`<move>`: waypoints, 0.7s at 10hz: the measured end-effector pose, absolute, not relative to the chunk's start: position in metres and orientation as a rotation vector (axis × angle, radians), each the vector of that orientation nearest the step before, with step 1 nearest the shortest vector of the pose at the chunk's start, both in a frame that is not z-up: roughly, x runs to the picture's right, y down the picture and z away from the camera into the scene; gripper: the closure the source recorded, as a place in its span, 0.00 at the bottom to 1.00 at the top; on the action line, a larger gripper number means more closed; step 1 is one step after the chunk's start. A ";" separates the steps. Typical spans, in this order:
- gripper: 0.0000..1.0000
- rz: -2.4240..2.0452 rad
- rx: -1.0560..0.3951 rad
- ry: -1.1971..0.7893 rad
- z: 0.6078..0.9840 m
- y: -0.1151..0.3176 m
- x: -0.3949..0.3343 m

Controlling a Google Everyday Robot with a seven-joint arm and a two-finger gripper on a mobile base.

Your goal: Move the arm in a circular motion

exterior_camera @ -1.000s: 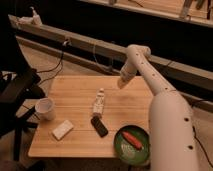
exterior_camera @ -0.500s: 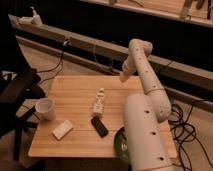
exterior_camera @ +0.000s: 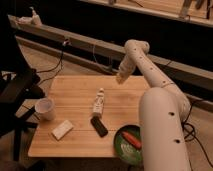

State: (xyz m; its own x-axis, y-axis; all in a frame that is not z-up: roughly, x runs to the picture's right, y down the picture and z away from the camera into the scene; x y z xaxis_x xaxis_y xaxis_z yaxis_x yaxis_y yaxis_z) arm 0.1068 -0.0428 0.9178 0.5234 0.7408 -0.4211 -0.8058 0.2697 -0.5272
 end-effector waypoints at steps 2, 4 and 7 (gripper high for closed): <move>0.55 1.011 -0.763 0.102 0.917 -0.041 0.090; 0.55 1.013 -0.752 0.110 0.911 -0.030 0.082; 0.55 1.012 -0.745 0.117 0.879 -0.016 0.091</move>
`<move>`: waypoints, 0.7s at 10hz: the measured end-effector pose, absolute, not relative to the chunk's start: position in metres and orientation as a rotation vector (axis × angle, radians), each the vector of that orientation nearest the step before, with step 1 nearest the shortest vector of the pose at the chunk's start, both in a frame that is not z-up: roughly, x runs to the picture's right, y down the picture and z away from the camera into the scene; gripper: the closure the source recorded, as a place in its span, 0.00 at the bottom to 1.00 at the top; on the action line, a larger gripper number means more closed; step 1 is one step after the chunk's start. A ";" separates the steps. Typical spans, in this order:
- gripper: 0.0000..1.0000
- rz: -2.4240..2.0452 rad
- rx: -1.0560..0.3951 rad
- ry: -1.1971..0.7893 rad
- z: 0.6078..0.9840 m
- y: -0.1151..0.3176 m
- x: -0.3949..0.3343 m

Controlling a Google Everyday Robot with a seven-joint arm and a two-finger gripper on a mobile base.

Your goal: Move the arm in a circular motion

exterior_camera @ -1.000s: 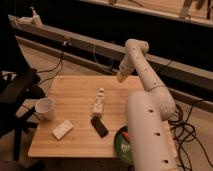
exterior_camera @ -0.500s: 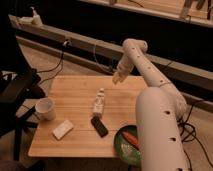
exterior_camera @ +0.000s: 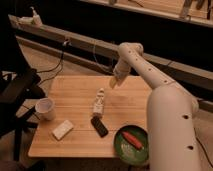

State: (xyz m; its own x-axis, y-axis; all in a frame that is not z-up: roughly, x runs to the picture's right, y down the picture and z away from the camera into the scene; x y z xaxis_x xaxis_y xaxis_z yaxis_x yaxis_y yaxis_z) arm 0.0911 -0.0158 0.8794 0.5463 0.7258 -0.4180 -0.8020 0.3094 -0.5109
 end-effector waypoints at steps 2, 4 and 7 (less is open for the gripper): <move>0.55 1.018 -0.739 0.121 0.883 -0.014 0.088; 0.55 1.021 -0.724 0.135 0.888 -0.007 0.085; 0.55 1.033 -0.734 0.113 0.876 -0.011 0.084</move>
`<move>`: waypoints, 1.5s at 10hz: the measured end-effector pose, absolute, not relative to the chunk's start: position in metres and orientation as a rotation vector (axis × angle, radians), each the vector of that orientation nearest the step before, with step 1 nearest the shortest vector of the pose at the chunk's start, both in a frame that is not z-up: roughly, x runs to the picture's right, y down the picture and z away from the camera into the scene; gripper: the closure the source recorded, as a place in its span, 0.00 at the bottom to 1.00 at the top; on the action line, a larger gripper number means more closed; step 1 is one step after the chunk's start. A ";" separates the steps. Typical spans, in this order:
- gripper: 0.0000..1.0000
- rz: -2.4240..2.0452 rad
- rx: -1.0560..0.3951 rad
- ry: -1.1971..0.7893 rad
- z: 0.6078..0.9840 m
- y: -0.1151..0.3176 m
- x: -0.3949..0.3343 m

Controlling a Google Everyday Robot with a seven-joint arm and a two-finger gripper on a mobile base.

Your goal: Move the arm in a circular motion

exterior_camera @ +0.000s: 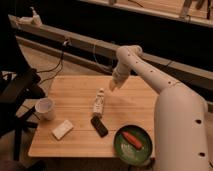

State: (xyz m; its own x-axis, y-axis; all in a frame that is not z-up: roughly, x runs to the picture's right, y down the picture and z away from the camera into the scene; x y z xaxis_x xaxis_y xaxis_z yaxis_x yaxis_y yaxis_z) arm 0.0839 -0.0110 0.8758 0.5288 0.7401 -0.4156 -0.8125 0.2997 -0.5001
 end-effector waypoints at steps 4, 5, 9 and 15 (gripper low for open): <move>0.55 1.015 -0.716 0.117 0.867 -0.002 0.130; 0.55 1.029 -0.714 0.109 0.863 -0.003 0.134; 0.55 1.042 -0.733 0.113 0.831 -0.008 0.132; 0.60 1.165 -0.708 0.120 0.802 -0.002 0.154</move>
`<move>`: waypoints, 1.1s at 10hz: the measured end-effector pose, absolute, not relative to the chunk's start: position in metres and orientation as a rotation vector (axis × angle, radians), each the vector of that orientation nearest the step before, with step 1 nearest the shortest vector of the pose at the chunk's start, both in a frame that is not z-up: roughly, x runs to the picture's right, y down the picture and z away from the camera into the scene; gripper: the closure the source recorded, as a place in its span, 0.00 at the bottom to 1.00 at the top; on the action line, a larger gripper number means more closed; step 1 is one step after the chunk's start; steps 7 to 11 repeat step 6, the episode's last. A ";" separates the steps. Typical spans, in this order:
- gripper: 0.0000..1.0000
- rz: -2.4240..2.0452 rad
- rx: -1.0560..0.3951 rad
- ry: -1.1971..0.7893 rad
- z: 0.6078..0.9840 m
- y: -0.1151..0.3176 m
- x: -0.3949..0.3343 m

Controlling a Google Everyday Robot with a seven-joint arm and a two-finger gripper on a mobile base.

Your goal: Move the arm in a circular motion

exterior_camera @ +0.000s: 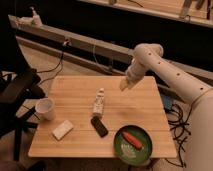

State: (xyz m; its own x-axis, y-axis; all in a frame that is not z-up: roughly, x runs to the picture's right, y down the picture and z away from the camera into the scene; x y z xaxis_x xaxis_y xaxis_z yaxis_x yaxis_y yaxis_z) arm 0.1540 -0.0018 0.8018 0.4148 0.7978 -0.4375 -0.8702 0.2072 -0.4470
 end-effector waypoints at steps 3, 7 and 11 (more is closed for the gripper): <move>0.55 1.148 -0.707 0.099 0.793 0.003 0.150; 0.55 1.181 -0.693 0.115 0.779 0.019 0.161; 0.55 1.181 -0.693 0.115 0.779 0.019 0.161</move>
